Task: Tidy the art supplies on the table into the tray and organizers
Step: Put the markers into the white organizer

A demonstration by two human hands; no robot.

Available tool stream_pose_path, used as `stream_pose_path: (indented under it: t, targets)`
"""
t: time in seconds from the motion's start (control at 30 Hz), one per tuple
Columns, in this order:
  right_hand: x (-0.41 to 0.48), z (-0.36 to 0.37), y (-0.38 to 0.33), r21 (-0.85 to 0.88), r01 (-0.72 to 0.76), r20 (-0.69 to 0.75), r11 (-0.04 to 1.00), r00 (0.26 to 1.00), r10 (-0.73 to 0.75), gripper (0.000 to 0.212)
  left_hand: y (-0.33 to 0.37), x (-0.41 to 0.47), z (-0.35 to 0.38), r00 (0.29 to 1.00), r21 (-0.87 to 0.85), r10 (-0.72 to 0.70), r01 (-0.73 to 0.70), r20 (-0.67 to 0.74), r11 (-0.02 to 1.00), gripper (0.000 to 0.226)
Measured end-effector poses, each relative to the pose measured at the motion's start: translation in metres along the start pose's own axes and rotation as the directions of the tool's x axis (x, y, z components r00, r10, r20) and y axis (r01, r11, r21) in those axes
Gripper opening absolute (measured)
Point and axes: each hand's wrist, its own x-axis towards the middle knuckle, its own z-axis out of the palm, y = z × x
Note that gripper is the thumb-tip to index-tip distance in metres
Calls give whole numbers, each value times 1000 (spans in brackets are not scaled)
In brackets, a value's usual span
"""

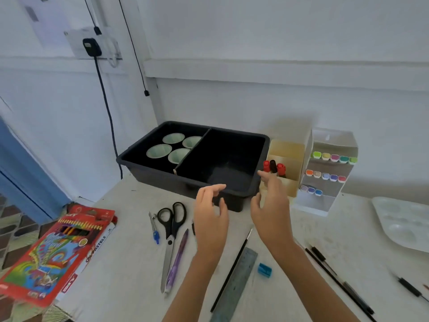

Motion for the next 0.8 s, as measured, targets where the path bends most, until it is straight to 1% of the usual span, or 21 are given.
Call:
stream_pose_path:
  t: [0.1,0.2,0.3,0.37,0.6,0.7,0.77,0.8]
  targets:
    - [-24,10,-4,38,-11,61,999,998,8,43,-24,-18,-21,983,84,-175,180,-63,980,25]
    - [-43,17,-7,51,-26,105,998,994,21,41,-42,-31,-41,940,208,-325,341,-105,917,19]
    - [-58,20,-9,43,-38,175,998,984,30,38,-55,-43,-57,937,383,-316,350,-151,855,19]
    - [-69,22,-9,28,-49,224,998,974,42,36,-61,-52,-64,933,423,-327,360,-150,831,21]
    - [-101,21,1,48,-92,293,995,953,74,37,-65,-51,-71,914,455,-382,401,-138,795,22]
    - [-108,19,7,57,-104,293,993,953,83,38,-69,-47,-73,911,405,-389,410,-138,817,38]
    - [-112,15,11,62,-122,290,991,952,99,39,-69,-46,-71,892,399,-419,451,-169,798,46]
    - [-113,13,14,61,-128,282,990,954,107,39,-68,-46,-70,883,397,-436,467,-173,790,46]
